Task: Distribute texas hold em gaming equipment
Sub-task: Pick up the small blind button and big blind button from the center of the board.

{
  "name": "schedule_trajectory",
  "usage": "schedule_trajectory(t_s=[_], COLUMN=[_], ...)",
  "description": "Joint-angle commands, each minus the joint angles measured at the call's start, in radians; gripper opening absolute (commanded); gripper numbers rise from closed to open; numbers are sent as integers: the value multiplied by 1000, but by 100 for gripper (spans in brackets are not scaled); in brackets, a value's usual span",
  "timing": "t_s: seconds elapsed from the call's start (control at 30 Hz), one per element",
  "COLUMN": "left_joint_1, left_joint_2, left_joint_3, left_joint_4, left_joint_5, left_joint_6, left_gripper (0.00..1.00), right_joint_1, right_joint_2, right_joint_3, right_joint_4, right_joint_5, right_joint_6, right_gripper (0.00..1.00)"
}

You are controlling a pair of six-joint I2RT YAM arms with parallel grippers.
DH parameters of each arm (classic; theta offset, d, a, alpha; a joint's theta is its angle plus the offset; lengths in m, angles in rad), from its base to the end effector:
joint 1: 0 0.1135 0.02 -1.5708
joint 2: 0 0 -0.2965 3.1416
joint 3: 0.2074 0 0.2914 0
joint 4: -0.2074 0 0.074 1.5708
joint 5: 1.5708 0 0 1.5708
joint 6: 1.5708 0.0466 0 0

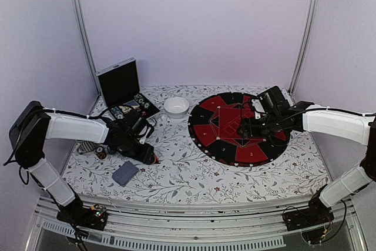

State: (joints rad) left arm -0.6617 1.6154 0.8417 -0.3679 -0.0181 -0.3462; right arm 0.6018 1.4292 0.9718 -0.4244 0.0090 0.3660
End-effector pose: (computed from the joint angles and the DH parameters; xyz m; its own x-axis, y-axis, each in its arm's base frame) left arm 0.2603 -0.2017 0.1437 -0.8813 0.2564 -0.3970 0.3289 0.9360 -0.1257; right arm 0.2782 0.1905 0.2419 -0.7950 -0.1119 -0.5961 -0.2965 0.9291 0.2210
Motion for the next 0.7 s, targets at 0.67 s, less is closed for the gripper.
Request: schedule_trajectory(t_s=[0.67], left_joint_1=[8], left_joint_2=[-23], left_joint_3=[-3], left_joint_4=[16], left_joint_5=[69], left_joint_6=[44], left_gripper=[67], right_joint_1=[6], right_joint_2=[47], right_joint_3=[32], right_joint_4=[9], right_joint_5=[-19], right_joint_6=[1], right_gripper=[79])
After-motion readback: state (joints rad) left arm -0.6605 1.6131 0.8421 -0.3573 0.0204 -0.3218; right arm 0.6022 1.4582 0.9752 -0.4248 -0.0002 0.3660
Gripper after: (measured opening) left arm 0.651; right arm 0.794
